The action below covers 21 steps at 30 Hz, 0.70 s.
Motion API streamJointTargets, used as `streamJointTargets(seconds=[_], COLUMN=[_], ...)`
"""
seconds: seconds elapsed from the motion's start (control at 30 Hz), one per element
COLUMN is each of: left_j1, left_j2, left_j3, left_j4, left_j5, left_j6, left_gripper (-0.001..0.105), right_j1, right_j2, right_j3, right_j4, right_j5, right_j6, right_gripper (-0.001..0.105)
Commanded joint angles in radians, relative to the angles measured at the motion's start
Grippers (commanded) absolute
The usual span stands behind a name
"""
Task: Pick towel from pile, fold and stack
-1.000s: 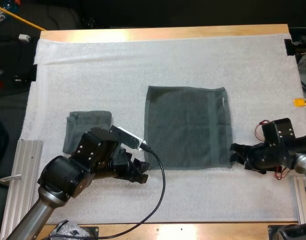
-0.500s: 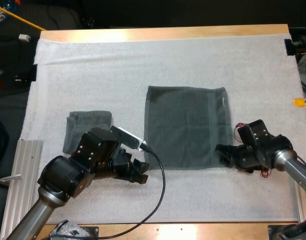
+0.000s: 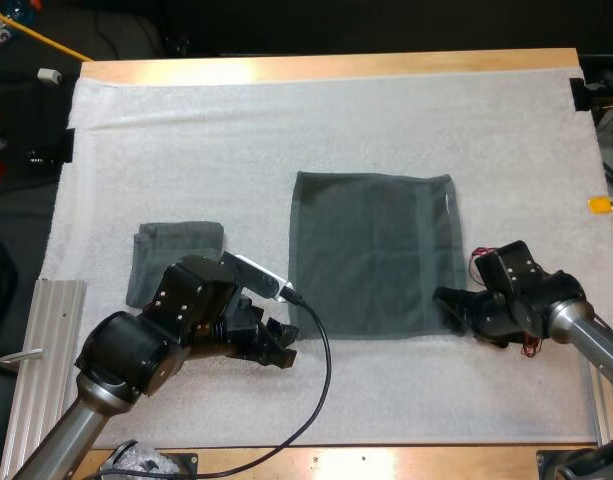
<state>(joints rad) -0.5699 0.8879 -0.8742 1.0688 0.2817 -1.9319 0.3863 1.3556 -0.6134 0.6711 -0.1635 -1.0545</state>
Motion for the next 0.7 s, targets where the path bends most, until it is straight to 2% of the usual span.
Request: streamJointTargets(seconds=[0.0,0.27,0.33,0.5,0.57,0.67], left_j1=[-0.004,-0.004,-0.004,-0.004,-0.004,-0.004], left_j2=[-0.006,-0.006,-0.006,-0.006,-0.005,0.004], left_j3=[-0.001,-0.001,-0.001,-0.001,-0.001,-0.001], left_j4=[0.004,0.004,0.004,0.004,0.004,0.004], left_j5=[0.006,0.006,0.006,0.006,0.006,0.005], left_j6=[-0.008,-0.008,-0.008,-0.008,-0.007,-0.005], left_gripper=[0.056,0.056,0.056,0.056,0.056,0.056], right_j1=[0.002,0.004,0.004,0.004,0.004,0.004], right_j2=[0.008,0.049,0.049,0.049,0.043,0.017], right_j3=[0.001,0.001,0.001,0.001,0.001,0.001], right_j4=[-0.001,0.001,0.001,0.001,0.002,0.015], right_j5=[-0.001,-0.062,-0.058,-0.049,-0.049,-0.037], right_j6=[0.004,0.003,0.003,0.002,-0.01,-0.056], right_gripper=[0.052,0.051,0.044,0.011,0.002,0.0])
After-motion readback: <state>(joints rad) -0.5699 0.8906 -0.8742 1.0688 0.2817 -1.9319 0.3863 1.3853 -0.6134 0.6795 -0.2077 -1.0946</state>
